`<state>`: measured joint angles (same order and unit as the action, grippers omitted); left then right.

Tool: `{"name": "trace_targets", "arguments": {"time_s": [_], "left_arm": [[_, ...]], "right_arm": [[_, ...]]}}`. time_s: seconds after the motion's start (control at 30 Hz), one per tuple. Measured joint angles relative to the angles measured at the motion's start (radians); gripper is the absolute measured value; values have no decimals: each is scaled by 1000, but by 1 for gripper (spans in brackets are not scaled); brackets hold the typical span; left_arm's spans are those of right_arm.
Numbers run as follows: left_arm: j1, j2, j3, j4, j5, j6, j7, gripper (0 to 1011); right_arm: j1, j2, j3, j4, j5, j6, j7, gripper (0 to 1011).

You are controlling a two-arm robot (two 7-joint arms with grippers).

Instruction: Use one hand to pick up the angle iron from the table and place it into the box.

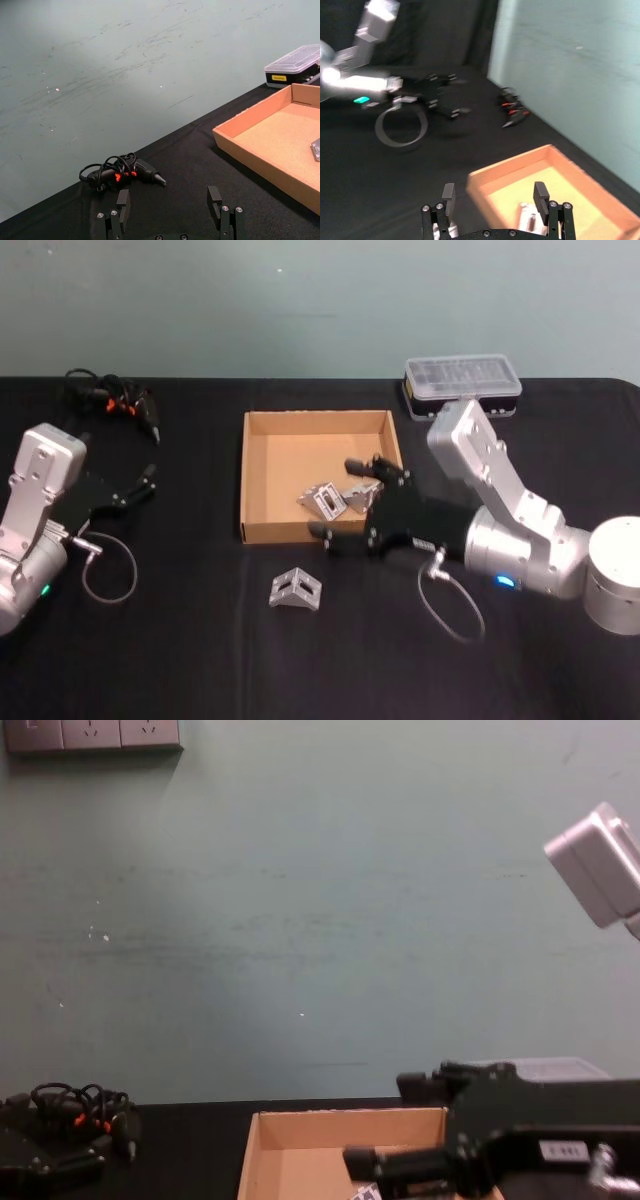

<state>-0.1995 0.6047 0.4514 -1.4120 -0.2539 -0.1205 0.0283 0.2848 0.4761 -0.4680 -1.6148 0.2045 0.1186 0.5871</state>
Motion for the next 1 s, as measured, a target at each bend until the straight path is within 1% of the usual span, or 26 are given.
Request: {"name": "trace_targets", "arguments": {"time_s": [0.03, 0.1, 0.13, 0.27, 0.37, 0.4, 0.5, 0.63, 0.77, 0.9, 1.0], "left_arm": [[0, 0, 0, 0, 0, 0, 0, 1011], [0, 0, 0, 0, 0, 0, 0, 1011], [0, 0, 0, 0, 0, 0, 0, 1012], [0, 0, 0, 0, 0, 0, 0, 1011], [0, 0, 0, 0, 0, 0, 0, 1011], [0, 0, 0, 0, 0, 0, 0, 1011], [0, 0, 0, 0, 0, 0, 0, 1011], [0, 0, 0, 0, 0, 0, 0, 1011], [0, 0, 0, 0, 0, 0, 0, 1011], [0, 0, 0, 0, 0, 0, 0, 1011], [0, 0, 0, 0, 0, 0, 0, 1011]], "right_arm": [[-3, 20, -9, -11, 6, -3, 25, 1002], [-5, 41, -20, -19, 10, -6, 50, 1002], [-5, 58, -31, -24, 15, -9, 72, 1002], [-3, 89, -53, -30, 22, -14, 113, 1002], [1, 104, -72, -27, 24, -17, 128, 1002], [1, 104, -72, -27, 24, -17, 128, 1002], [6, 110, -88, -18, 22, -17, 130, 1002], [20, 107, -118, 12, 13, -13, 131, 1002], [41, 97, -144, 50, 10, -9, 141, 1002], [73, 80, -174, 103, 14, -3, 162, 1002], [91, 68, -188, 131, 19, 0, 175, 1002]]}}
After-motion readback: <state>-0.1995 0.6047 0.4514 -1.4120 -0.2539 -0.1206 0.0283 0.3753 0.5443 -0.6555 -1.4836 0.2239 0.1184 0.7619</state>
